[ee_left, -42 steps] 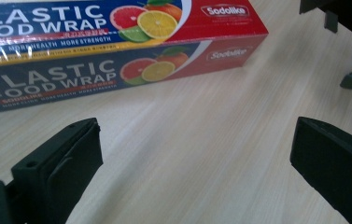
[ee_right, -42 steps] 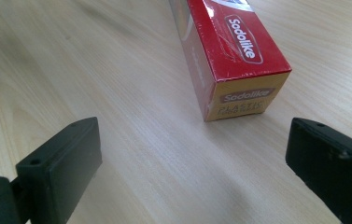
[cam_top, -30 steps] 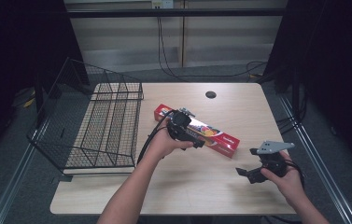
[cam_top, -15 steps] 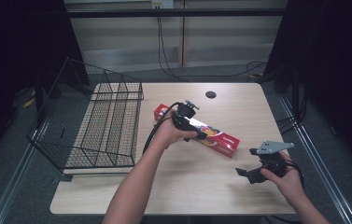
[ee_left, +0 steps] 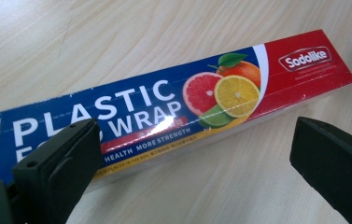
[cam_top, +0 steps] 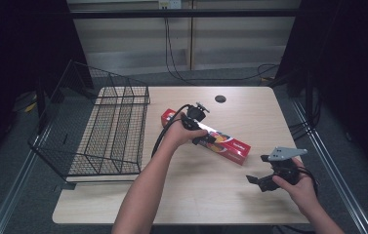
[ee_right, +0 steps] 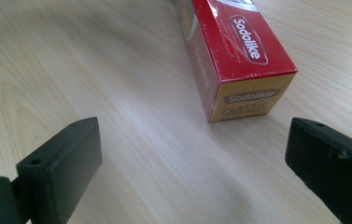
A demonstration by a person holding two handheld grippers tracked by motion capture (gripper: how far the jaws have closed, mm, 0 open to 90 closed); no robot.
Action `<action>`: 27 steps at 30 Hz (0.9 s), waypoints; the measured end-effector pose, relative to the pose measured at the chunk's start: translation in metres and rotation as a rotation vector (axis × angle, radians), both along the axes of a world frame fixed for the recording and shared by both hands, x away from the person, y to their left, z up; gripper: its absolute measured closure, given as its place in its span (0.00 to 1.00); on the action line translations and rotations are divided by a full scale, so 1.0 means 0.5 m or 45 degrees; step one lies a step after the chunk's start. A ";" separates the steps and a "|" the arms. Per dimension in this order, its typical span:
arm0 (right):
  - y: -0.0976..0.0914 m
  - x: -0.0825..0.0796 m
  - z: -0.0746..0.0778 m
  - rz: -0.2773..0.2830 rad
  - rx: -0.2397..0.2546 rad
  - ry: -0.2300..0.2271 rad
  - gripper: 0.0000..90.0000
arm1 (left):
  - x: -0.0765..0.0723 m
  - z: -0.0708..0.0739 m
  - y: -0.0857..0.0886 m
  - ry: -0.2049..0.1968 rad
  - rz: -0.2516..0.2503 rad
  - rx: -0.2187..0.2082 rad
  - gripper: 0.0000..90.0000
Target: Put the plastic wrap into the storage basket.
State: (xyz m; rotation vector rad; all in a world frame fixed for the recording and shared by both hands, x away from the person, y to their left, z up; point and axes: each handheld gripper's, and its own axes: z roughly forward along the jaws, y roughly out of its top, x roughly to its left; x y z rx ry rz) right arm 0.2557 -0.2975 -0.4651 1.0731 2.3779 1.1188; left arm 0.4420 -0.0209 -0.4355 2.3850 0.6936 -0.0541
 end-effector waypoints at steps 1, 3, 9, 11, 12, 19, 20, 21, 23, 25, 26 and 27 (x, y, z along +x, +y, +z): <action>0.000 0.000 0.000 0.000 -0.001 -0.001 0.04 | 0.003 0.000 -0.004 0.002 0.006 0.002 0.03; 0.000 0.000 0.000 -0.005 -0.001 -0.002 0.04 | 0.008 0.000 -0.006 -0.001 -0.006 -0.003 0.03; -0.001 0.000 0.001 -0.006 -0.003 -0.003 0.04 | 0.019 -0.004 -0.015 -0.010 -0.013 0.029 0.03; -0.001 0.001 0.000 -0.003 -0.001 -0.002 0.04 | 0.023 -0.006 -0.016 -0.022 -0.025 0.039 0.03; -0.001 0.001 0.000 -0.002 -0.001 -0.001 0.04 | 0.025 -0.006 -0.018 -0.022 -0.024 0.046 0.03; -0.002 0.001 0.000 -0.007 -0.002 0.003 0.04 | 0.032 -0.013 -0.025 -0.046 -0.041 0.057 0.03; -0.002 0.002 0.000 -0.005 0.000 0.005 0.04 | 0.033 -0.013 -0.026 -0.043 -0.040 0.057 0.03; -0.002 0.002 0.000 -0.005 0.000 0.005 0.04 | 0.033 -0.013 -0.026 -0.043 -0.040 0.057 0.03; -0.002 0.001 0.000 -0.004 0.002 0.012 0.04 | 0.036 -0.015 -0.026 -0.034 -0.037 0.028 0.03; 0.000 0.001 -0.001 -0.004 -0.006 0.011 0.04 | 0.039 -0.017 -0.025 -0.050 -0.047 0.032 0.03; 0.000 0.001 -0.002 -0.001 -0.008 0.011 0.04 | 0.039 -0.017 -0.025 -0.050 -0.047 0.032 0.03; 0.001 0.001 -0.002 0.000 -0.011 0.006 0.04 | 0.041 -0.019 -0.025 -0.052 -0.039 0.021 0.03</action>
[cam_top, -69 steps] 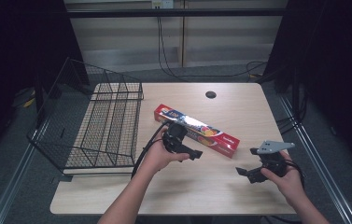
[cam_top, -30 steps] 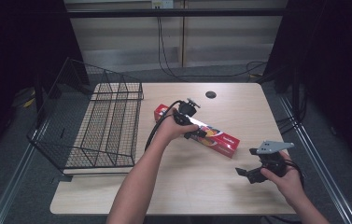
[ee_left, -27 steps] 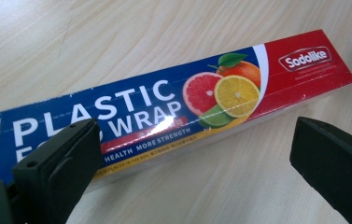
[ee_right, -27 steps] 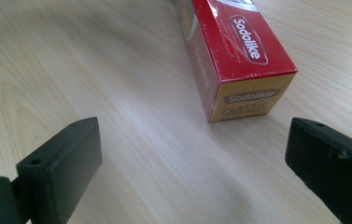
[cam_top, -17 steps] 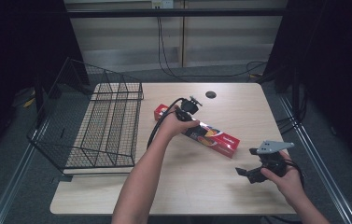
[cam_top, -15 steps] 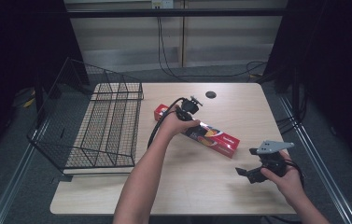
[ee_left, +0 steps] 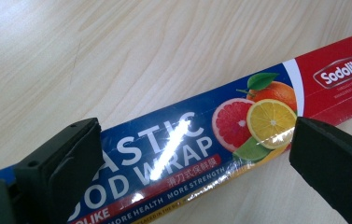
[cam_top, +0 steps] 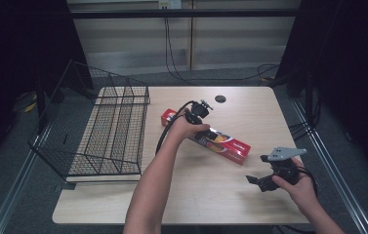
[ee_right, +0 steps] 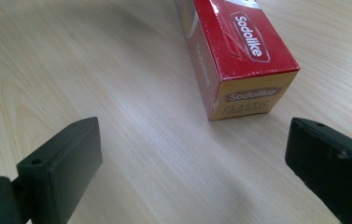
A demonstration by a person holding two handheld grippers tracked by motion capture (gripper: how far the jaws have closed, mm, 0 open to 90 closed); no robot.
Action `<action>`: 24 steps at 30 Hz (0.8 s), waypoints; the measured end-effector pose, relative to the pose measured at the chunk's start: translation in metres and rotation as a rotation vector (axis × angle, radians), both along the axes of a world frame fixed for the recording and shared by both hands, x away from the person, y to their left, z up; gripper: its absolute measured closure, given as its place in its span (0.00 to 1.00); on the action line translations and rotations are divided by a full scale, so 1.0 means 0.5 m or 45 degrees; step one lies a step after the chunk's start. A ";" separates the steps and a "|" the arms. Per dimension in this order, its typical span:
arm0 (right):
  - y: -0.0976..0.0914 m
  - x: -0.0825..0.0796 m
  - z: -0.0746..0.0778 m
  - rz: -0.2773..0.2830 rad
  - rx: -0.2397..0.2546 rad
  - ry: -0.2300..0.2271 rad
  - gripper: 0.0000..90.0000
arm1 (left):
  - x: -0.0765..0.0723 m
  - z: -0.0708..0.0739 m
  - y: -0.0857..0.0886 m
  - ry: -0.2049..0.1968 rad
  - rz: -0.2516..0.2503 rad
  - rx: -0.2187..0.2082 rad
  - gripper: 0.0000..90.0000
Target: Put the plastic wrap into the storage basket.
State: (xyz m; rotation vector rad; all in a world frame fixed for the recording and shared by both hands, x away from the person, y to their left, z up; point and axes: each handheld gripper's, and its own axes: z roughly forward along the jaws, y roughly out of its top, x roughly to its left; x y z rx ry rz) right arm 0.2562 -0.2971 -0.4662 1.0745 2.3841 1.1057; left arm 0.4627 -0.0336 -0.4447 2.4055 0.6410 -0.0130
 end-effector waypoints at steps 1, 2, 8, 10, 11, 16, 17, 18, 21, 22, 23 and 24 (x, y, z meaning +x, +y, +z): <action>0.001 0.000 0.000 0.002 0.001 0.001 0.04 | 0.001 0.000 0.000 -0.001 -0.003 0.003 0.03; 0.000 0.000 0.000 0.003 0.001 0.002 0.04 | 0.002 0.000 0.001 -0.003 -0.014 0.005 0.03; -0.001 0.000 0.001 0.001 0.009 0.004 0.04 | 0.010 -0.002 0.002 -0.011 -0.028 0.006 0.03; -0.002 0.000 0.002 -0.005 0.015 0.004 0.04 | 0.011 -0.003 0.000 -0.018 -0.029 0.006 0.02; -0.003 0.000 0.002 -0.007 0.017 0.003 0.04 | 0.010 -0.006 -0.002 -0.025 -0.027 -0.001 0.01; -0.002 0.000 0.002 -0.001 0.020 0.005 0.04 | 0.014 -0.004 0.000 0.014 -0.003 -0.022 0.01; -0.002 0.000 0.002 -0.001 0.020 0.005 0.04 | 0.014 -0.004 0.000 0.014 -0.003 -0.022 0.01; -0.002 0.000 0.002 -0.004 0.021 0.006 0.04 | 0.015 -0.003 0.001 0.017 -0.003 -0.019 0.02; -0.002 0.001 0.002 -0.008 0.018 0.006 0.04 | 0.019 -0.003 0.001 -0.008 -0.014 0.004 0.03; -0.002 0.000 0.002 -0.009 0.017 0.007 0.04 | 0.021 -0.004 0.002 -0.009 -0.013 0.005 0.03; -0.002 0.000 0.002 -0.008 0.017 0.006 0.04 | 0.022 -0.005 0.001 -0.007 0.004 -0.013 0.03; -0.003 0.000 0.002 -0.007 0.018 0.006 0.04 | 0.024 -0.005 0.001 -0.008 -0.002 -0.010 0.02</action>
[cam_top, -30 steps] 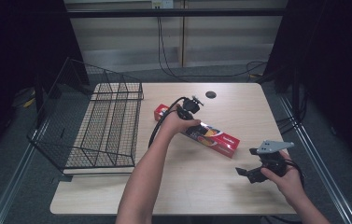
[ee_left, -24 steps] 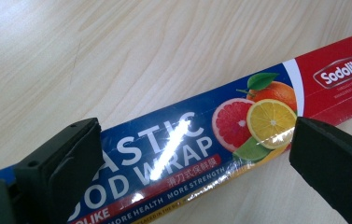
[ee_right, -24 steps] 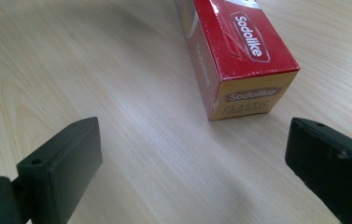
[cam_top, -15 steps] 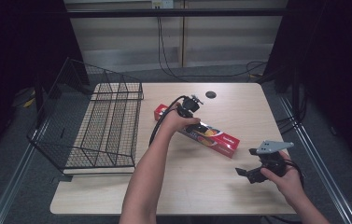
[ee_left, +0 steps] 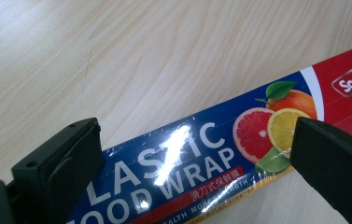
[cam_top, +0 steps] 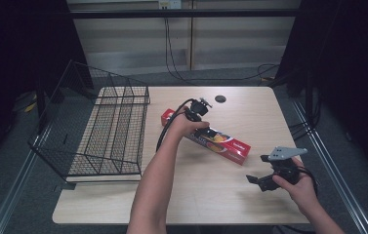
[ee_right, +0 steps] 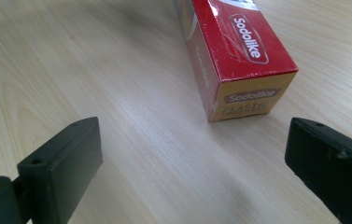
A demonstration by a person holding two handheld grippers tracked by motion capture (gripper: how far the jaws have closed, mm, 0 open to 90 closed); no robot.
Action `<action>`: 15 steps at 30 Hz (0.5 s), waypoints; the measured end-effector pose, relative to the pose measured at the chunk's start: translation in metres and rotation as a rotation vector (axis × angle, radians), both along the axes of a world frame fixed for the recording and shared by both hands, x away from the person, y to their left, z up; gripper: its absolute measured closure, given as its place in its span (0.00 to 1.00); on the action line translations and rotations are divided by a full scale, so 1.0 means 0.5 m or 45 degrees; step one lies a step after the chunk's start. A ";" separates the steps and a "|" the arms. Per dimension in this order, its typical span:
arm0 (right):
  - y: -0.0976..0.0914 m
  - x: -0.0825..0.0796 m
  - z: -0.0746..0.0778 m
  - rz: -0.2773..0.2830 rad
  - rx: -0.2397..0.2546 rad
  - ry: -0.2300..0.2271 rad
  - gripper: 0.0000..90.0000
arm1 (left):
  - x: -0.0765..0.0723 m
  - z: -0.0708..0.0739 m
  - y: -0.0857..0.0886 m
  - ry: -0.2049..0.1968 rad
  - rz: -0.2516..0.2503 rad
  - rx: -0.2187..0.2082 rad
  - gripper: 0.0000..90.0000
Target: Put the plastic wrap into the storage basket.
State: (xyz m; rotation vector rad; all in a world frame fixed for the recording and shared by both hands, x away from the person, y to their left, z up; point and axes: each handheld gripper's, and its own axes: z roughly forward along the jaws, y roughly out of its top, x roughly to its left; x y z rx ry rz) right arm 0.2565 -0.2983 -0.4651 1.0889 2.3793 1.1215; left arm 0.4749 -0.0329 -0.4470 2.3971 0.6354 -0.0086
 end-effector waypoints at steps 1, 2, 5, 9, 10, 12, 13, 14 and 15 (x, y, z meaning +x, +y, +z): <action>-0.001 0.000 0.000 0.001 0.000 -0.003 0.04 | 0.002 0.001 0.000 0.003 -0.006 0.012 0.02; -0.001 0.001 0.001 -0.002 0.000 -0.004 0.04 | 0.003 0.000 -0.001 0.003 -0.007 0.001 0.02; -0.001 0.001 0.001 -0.002 0.001 -0.008 0.04 | 0.006 -0.001 -0.001 -0.008 0.004 0.011 0.02; -0.001 0.000 0.001 0.001 0.002 -0.007 0.04 | 0.007 -0.001 0.000 -0.005 0.005 0.005 0.02; -0.002 0.000 0.002 -0.004 0.001 -0.009 0.04 | 0.005 0.000 0.002 -0.012 -0.021 0.023 0.03; -0.002 -0.001 0.003 -0.002 0.004 -0.008 0.04 | 0.003 0.002 0.005 -0.011 -0.025 0.038 0.04; -0.002 -0.001 0.003 -0.002 0.004 -0.008 0.04 | 0.003 0.002 0.005 -0.011 -0.025 0.038 0.05; -0.001 -0.002 0.003 0.004 0.007 -0.006 0.04 | 0.001 0.005 0.009 0.011 -0.034 0.047 0.05; -0.001 -0.002 0.003 0.004 0.007 -0.004 0.04 | 0.001 0.005 0.009 0.011 -0.034 0.047 0.05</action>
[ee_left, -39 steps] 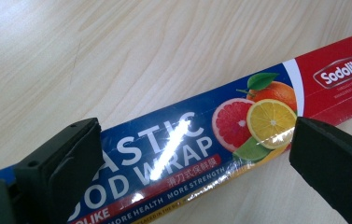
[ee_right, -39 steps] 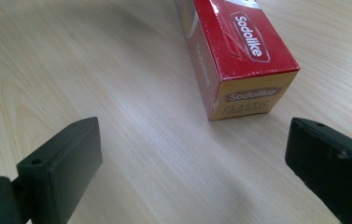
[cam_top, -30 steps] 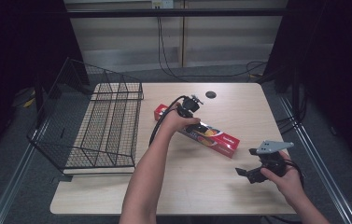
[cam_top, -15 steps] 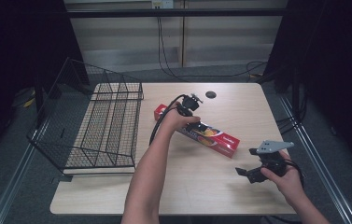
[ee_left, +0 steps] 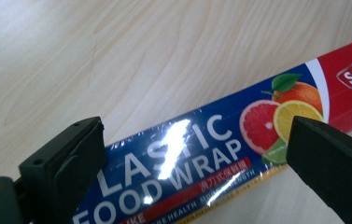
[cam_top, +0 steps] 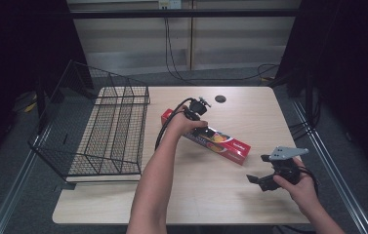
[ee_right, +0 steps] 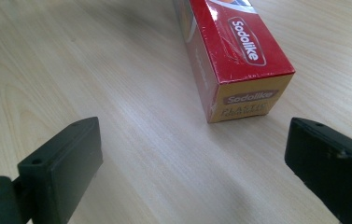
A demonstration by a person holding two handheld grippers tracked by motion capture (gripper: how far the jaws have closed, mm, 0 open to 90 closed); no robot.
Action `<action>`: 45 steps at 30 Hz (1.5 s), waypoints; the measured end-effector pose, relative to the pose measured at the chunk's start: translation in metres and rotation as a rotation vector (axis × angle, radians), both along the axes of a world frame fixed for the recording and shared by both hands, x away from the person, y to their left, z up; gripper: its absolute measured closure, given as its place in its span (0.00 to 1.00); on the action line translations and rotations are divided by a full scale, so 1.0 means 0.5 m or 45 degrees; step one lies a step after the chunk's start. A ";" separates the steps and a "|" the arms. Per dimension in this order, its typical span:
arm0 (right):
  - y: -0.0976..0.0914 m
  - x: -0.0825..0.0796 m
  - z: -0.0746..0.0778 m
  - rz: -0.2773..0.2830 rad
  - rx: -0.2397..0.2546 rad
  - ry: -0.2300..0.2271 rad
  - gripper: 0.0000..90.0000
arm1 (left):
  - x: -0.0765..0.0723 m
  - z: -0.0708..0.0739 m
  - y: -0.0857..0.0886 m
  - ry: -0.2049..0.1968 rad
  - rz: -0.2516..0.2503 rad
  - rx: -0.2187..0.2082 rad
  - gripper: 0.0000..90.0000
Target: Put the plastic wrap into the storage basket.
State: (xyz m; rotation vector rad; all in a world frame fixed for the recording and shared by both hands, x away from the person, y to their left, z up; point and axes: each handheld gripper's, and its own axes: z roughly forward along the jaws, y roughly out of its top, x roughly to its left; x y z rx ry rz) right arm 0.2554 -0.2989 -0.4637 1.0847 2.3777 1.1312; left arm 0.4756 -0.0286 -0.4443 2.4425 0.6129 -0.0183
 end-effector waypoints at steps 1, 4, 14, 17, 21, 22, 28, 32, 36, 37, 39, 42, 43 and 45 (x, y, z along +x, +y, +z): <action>0.000 0.000 0.000 0.003 -0.002 -0.001 0.04 | -0.001 0.000 0.003 -0.017 -0.027 0.010 0.05; 0.001 0.000 0.001 0.002 0.002 -0.001 0.04 | 0.001 -0.002 0.006 -0.027 -0.013 -0.002 0.05; 0.001 0.002 0.000 0.001 -0.002 -0.005 0.04 | 0.022 -0.019 0.003 -0.032 0.057 -0.044 0.04; -0.001 0.002 0.001 -0.002 0.000 -0.013 0.04 | 0.025 -0.020 0.005 0.013 0.066 -0.048 0.04; -0.002 0.000 0.001 0.000 -0.001 -0.011 0.04 | 0.018 -0.018 0.015 0.095 0.041 0.000 0.04; -0.001 -0.001 0.000 0.003 0.003 -0.004 0.04 | 0.014 -0.018 0.019 0.092 0.030 0.002 0.04; -0.001 -0.001 0.001 -0.002 0.006 -0.011 0.04 | -0.020 -0.009 0.044 0.090 -0.055 0.060 0.05; 0.002 0.000 0.001 0.000 -0.002 -0.011 0.04 | -0.042 -0.010 0.057 0.083 -0.086 0.069 0.04; 0.007 0.000 0.000 0.005 -0.004 -0.011 0.04 | -0.056 -0.013 0.067 0.080 -0.103 0.068 0.04; 0.009 -0.001 0.001 0.004 -0.005 -0.008 0.04 | -0.067 -0.016 0.069 0.078 -0.132 0.088 0.04; 0.010 -0.002 0.001 0.005 -0.009 -0.011 0.04 | -0.077 -0.018 0.069 0.079 -0.156 0.118 0.03; 0.011 -0.001 0.001 0.014 -0.008 -0.016 0.04 | -0.092 -0.020 0.068 0.095 -0.159 0.140 0.03; 0.011 -0.002 0.002 0.014 -0.003 -0.012 0.04 | -0.095 -0.020 0.067 0.081 -0.177 0.153 0.03; 0.011 -0.001 0.003 0.010 -0.002 -0.012 0.04 | -0.103 -0.021 0.064 0.080 -0.181 0.180 0.02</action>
